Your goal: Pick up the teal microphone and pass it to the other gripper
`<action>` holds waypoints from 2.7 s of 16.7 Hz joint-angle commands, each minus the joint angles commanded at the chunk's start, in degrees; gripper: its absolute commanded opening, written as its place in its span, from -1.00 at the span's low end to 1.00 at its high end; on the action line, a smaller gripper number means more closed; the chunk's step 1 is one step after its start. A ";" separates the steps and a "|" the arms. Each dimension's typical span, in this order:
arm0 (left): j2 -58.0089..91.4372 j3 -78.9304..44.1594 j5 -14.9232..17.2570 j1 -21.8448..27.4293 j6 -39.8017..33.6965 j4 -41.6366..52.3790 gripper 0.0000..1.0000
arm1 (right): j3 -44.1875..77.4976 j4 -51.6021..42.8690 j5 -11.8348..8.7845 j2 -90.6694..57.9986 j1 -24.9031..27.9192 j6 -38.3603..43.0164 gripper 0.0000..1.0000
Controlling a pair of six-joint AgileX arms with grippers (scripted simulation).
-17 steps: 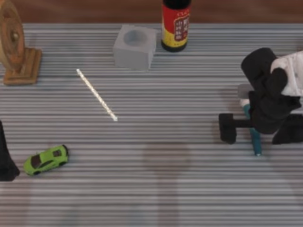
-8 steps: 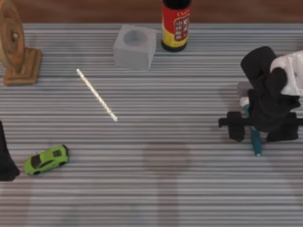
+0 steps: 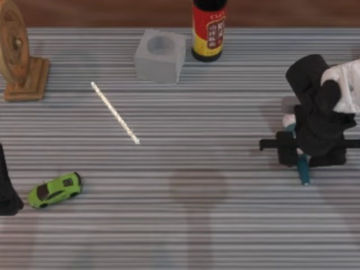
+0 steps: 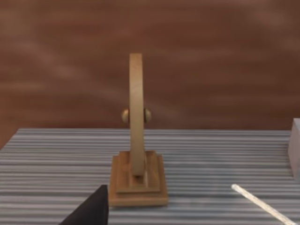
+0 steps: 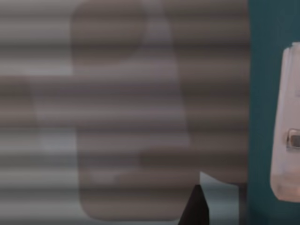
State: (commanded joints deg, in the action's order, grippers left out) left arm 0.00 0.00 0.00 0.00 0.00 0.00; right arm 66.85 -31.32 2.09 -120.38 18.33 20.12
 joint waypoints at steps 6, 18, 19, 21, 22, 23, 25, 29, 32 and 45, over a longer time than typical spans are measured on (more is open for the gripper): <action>0.00 0.00 0.00 0.00 0.00 0.00 1.00 | 0.21 4.58 -1.26 4.74 0.24 -2.12 -1.00; 0.00 0.00 0.00 0.00 0.00 0.00 1.00 | -14.99 59.50 -20.14 16.22 -0.30 -13.43 -1.00; 0.00 0.00 0.00 0.00 0.00 0.00 1.00 | -16.34 64.33 -21.76 17.56 -0.38 -14.43 -1.00; 0.00 0.00 0.00 0.00 0.00 0.00 1.00 | -18.74 72.48 -24.63 20.36 -0.55 -16.31 -1.00; 0.00 0.00 0.00 0.00 0.00 0.00 1.00 | -19.71 75.62 -25.82 21.68 -0.63 -17.13 -1.00; 0.00 0.00 0.00 0.00 0.00 0.00 1.00 | -20.51 78.14 -26.83 22.84 -0.71 -17.83 -1.00; 0.00 0.00 0.00 0.00 0.00 0.00 1.00 | -21.53 81.37 -28.19 24.47 -0.81 -18.82 -1.00; 0.00 0.00 0.00 0.00 0.00 0.00 1.00 | -21.78 82.20 -28.55 24.89 -0.82 -19.10 -1.00; 0.00 0.00 0.00 0.00 0.00 0.00 1.00 | -21.69 82.49 -27.59 24.82 0.40 -18.92 -1.00; 0.00 0.00 0.00 0.00 0.00 0.00 1.00 | -25.54 89.68 -10.67 28.32 17.69 -17.73 -1.00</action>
State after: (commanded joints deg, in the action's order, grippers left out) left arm 0.00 0.00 0.00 0.00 0.00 0.00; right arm 41.31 58.37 -8.57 -92.06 36.03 2.39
